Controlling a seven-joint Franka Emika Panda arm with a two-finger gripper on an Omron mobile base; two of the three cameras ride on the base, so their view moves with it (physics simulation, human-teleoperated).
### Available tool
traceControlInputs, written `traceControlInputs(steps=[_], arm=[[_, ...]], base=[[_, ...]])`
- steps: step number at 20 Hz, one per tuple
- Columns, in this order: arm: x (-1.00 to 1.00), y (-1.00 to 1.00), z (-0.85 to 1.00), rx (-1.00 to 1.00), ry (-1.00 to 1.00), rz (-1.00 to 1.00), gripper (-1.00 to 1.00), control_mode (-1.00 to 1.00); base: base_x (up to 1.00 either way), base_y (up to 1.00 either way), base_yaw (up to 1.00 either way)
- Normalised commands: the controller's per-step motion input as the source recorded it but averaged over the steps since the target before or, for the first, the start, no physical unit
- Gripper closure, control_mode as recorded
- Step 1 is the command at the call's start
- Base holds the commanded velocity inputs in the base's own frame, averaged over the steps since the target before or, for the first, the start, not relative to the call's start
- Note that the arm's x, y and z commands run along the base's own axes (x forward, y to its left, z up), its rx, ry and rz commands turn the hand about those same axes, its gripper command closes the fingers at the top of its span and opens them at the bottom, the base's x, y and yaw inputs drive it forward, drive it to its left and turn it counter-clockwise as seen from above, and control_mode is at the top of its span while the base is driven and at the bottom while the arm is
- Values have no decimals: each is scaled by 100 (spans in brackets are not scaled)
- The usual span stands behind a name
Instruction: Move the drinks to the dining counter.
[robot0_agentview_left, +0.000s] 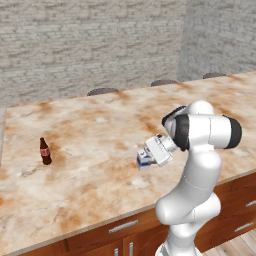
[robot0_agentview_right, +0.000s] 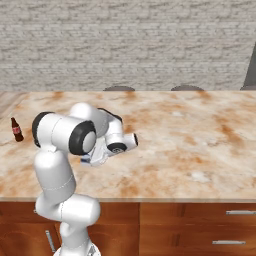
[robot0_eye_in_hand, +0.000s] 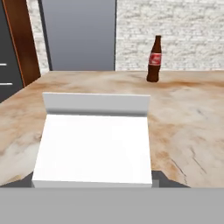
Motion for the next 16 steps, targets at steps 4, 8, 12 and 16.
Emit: traceControlInputs(steps=[4, 8, 12, 16], arm=[[0, 18, -26, -8, 0, -7, 100, -100], [0, 6, -22, -6, 0, -5, -100, -100], [0, 0, -11, 0, -1, -2, -100, -100], [0, 0, -4, 0, -4, 0, -100, -100]], base=[[0, 0, 0], [0, 0, 0], [0, 0, 0], [0, 0, 0]])
